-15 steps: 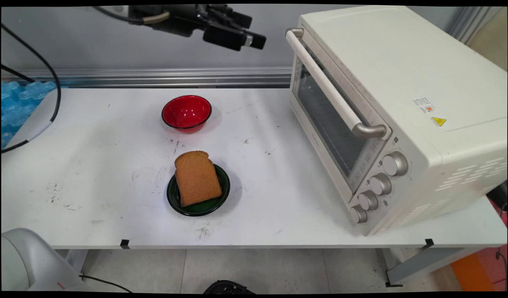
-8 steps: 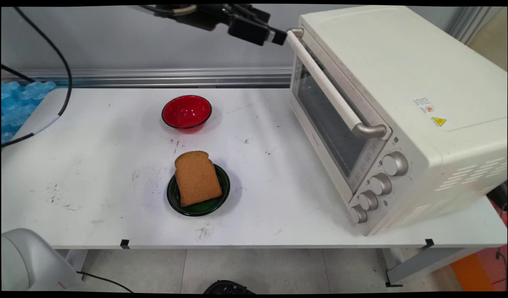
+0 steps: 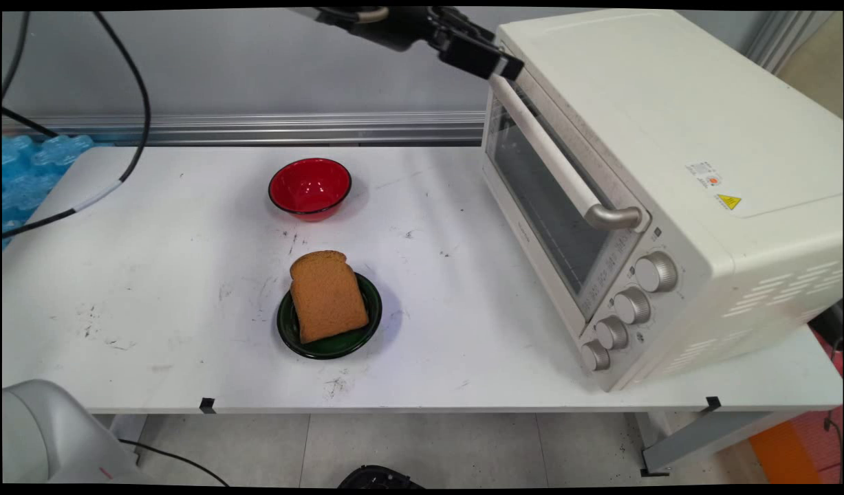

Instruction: Open the oven

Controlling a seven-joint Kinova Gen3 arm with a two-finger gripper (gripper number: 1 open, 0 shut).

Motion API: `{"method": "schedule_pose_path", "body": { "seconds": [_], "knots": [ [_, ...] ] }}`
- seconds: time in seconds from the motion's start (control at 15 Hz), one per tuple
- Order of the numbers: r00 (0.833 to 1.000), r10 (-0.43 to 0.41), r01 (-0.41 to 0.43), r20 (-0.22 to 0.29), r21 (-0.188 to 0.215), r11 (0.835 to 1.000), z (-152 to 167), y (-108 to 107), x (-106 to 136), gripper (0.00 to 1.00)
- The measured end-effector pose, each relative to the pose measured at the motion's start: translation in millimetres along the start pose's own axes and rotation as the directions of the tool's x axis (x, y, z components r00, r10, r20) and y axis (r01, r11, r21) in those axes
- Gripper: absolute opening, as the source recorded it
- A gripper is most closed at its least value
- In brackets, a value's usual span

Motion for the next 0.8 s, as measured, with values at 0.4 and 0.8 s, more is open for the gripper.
{"method": "schedule_pose_path", "body": {
  "seconds": [0.4,0.8],
  "knots": [
    [0.999,0.009,-0.009,0.047,0.000,1.000,27.4,3.6,14.0,0.00],
    [0.995,-0.001,0.000,0.099,0.010,1.000,45.1,4.7,21.8,0.00]
  ]
}}
